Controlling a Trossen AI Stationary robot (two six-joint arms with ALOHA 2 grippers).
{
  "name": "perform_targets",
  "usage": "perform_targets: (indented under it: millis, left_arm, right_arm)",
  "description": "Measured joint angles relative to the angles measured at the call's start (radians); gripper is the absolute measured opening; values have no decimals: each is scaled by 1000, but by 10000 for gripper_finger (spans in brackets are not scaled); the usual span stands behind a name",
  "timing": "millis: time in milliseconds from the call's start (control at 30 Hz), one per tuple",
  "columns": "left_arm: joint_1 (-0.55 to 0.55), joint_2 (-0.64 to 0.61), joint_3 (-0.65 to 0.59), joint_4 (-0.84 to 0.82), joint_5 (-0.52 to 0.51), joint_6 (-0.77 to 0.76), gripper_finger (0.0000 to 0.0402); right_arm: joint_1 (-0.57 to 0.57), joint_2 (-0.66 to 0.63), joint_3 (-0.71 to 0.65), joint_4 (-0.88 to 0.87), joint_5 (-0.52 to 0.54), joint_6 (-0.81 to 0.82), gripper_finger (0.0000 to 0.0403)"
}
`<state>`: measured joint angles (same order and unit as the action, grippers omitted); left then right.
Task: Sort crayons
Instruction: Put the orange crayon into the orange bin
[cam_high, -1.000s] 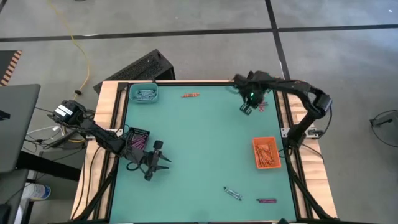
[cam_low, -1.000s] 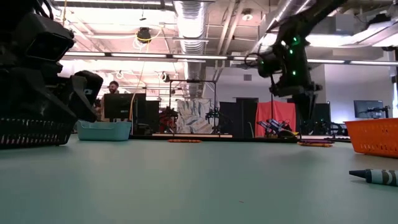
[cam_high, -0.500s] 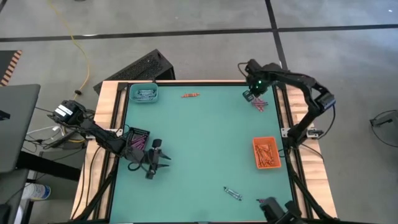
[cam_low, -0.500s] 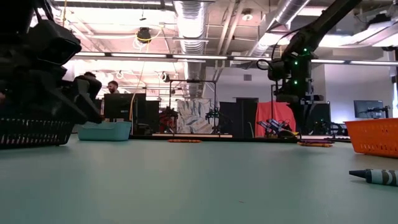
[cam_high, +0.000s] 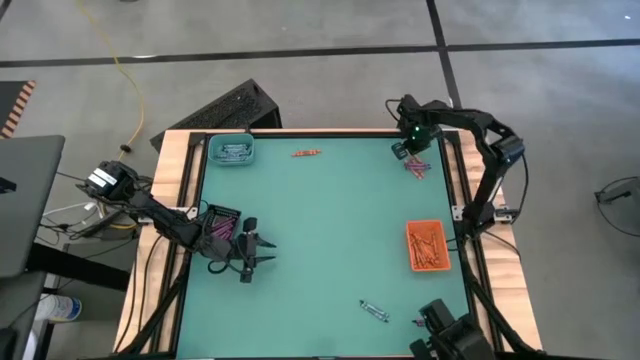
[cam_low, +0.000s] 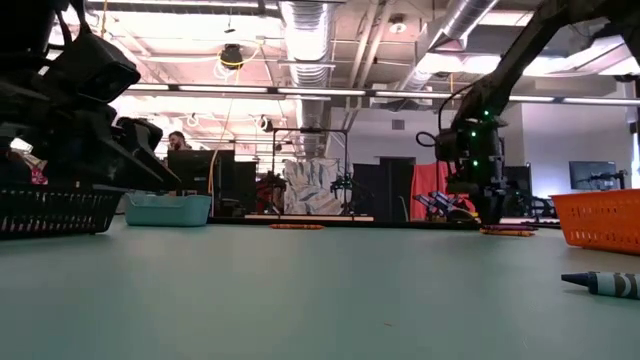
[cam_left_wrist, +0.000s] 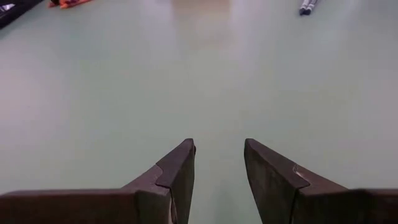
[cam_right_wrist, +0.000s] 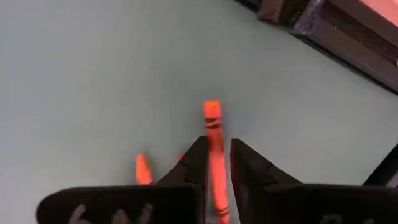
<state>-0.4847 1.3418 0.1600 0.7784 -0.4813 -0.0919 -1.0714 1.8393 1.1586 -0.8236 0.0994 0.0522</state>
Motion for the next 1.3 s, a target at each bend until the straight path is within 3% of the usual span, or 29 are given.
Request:
perform_targets:
  millis: [500, 700, 833, 1300]
  left_arm:
    - [0, 0, 0, -1, 1, -17, 129]
    - [0, 0, 0, -4, 6, -36, 129]
    - [0, 0, 0, -4, 6, -37, 129]
    - [0, 0, 0, -5, 7, -52, 129]
  right_arm:
    - [-22, 79, 36, 14, -13, -2, 61]
    - [-22, 93, 36, 14, -16, -31, 29]
    - [-10, 97, 48, -3, -2, -60, 5]
    - [94, 109, 168, -91, 78, -141, 1]
